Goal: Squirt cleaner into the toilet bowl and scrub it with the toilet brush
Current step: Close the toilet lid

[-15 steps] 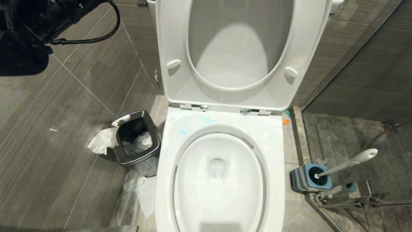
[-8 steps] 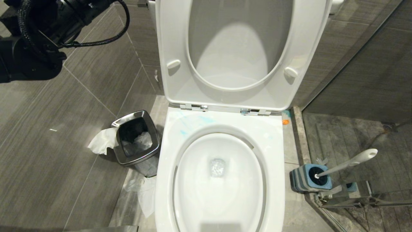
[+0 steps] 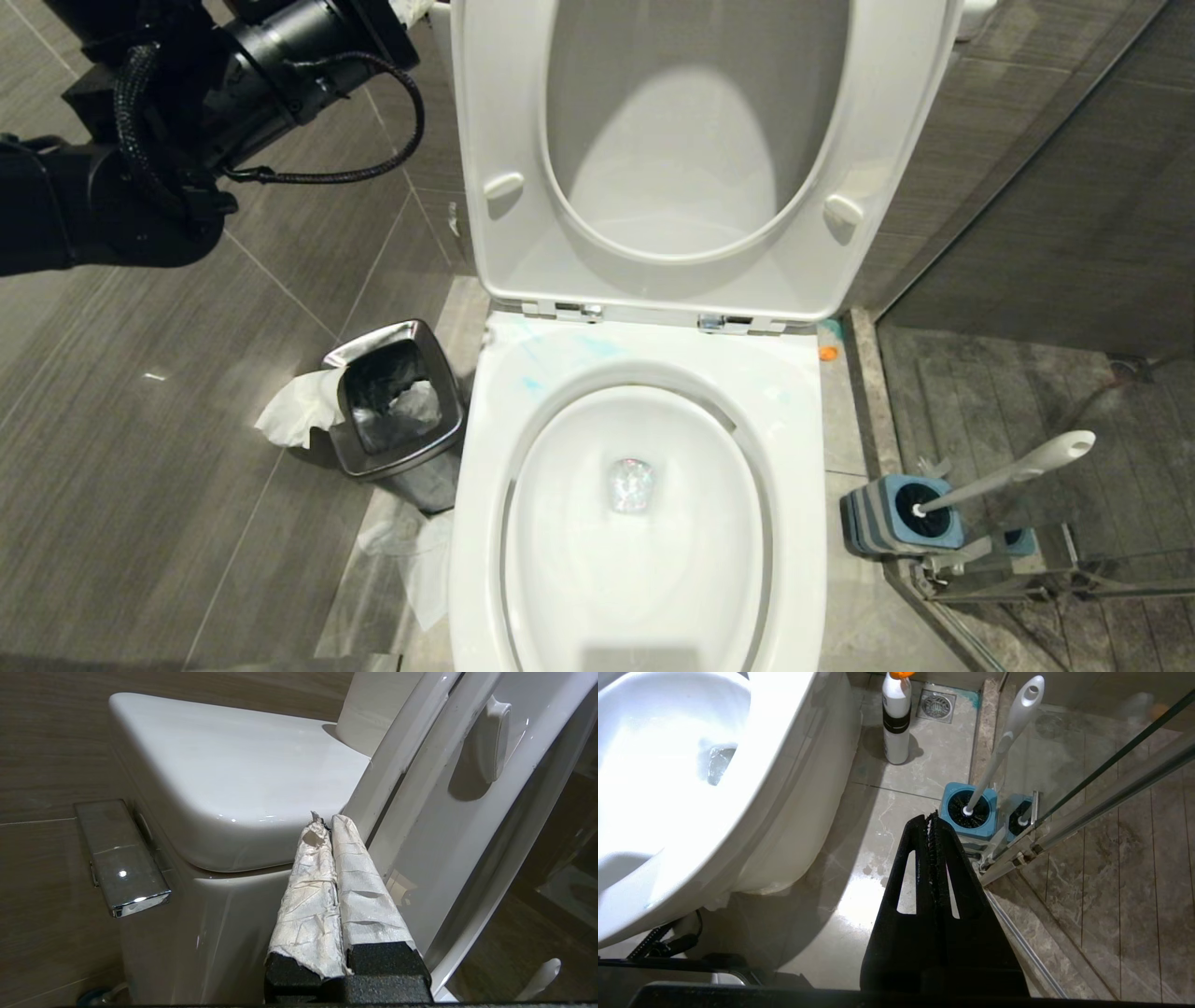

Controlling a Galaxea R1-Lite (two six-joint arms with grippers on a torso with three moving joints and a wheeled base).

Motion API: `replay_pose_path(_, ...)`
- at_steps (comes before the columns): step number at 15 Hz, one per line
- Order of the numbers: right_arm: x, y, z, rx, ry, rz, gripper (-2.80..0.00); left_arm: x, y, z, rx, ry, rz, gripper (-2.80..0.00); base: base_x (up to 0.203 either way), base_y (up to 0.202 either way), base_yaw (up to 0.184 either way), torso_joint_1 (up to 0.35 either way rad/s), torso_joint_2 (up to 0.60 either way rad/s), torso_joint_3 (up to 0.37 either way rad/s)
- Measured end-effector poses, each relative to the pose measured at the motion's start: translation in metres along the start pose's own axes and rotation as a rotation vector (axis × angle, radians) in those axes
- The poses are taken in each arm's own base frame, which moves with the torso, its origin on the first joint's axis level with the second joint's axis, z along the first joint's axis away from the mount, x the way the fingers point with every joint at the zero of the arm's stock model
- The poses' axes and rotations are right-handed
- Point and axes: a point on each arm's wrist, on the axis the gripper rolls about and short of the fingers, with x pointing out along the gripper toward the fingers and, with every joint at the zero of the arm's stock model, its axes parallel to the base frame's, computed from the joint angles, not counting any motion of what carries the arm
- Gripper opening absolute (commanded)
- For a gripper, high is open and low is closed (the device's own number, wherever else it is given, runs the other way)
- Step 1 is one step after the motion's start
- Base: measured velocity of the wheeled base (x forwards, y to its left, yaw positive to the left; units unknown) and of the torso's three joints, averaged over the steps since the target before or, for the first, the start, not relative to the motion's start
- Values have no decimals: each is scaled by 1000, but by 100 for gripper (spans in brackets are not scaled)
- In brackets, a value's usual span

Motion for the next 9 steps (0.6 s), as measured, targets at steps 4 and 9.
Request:
replay_pose_path(4, 0, 0, 0, 0, 0, 0, -280, 2, -3, -5, 11, 7, -7, -280, 0, 0, 0, 0, 0, 0)
replay_pose_path(9, 0, 0, 0, 0, 0, 0, -280, 4, -1, -9, 21, -11, 5, -280, 0, 0, 0, 0, 0, 0)
